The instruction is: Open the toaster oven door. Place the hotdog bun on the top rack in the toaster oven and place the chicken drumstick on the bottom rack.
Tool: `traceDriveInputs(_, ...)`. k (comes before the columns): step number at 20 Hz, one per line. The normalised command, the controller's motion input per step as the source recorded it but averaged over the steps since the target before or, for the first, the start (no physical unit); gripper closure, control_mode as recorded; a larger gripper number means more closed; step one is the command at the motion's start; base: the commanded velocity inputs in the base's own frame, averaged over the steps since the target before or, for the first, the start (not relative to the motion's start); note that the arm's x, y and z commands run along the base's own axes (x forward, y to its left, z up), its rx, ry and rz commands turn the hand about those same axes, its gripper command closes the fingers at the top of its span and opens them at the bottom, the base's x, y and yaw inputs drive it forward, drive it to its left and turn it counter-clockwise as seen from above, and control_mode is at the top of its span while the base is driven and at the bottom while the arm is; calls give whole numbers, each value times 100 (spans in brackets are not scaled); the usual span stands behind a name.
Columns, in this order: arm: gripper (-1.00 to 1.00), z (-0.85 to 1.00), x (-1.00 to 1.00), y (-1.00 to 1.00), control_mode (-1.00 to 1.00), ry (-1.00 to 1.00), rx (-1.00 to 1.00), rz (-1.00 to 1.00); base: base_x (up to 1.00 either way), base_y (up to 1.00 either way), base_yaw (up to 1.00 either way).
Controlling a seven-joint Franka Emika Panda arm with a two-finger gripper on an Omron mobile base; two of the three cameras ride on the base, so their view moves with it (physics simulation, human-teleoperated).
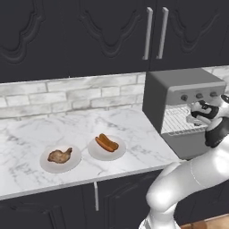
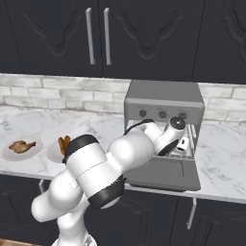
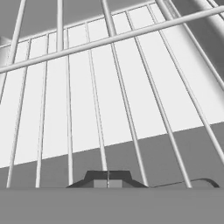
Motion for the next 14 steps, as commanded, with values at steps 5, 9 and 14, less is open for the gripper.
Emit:
traceDriveInputs(5,100,-92,-100,-97,-100,1,3,0,0,0,0)
traceDriveInputs(9,100,-96,-100,-88,-100,0,0,0,0,0,0)
traceDriveInputs(14,100,-90,-100,-82,-100,2,0,0,0,0,0)
